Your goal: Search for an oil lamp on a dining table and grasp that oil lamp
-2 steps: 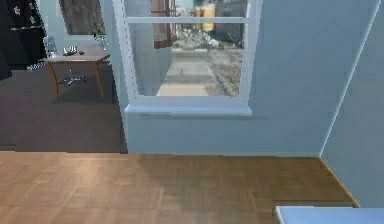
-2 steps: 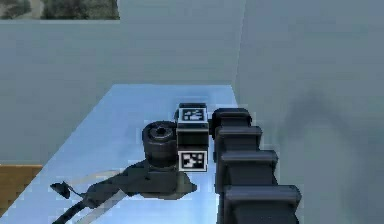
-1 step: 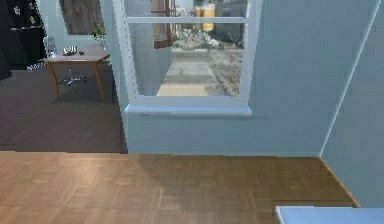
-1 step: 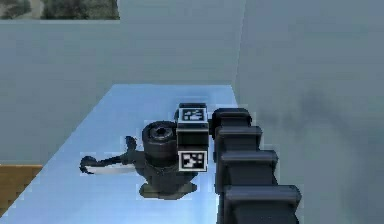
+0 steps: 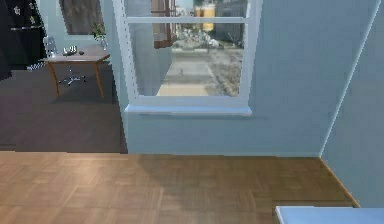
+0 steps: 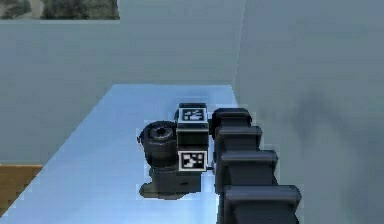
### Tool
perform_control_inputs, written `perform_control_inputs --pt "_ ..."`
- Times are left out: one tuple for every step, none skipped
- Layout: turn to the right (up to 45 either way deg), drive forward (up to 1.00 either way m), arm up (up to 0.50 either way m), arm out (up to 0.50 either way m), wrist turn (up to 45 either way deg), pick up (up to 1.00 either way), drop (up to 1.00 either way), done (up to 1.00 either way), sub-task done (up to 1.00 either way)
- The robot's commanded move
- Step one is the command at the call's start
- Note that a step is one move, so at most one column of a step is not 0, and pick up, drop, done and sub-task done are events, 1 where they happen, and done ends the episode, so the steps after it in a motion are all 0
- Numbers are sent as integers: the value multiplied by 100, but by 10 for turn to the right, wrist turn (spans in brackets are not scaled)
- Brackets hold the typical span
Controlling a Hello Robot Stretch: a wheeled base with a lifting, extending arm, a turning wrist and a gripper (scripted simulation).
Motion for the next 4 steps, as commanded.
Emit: perform_control_inputs --pt "0 0 -20 0 0 0 0 0 0" --pt "0 0 0 0 0 100 0 0 0" --pt "0 0 10 0 0 0 0 0 0" --pt "0 0 0 0 0 0 0 100 0"
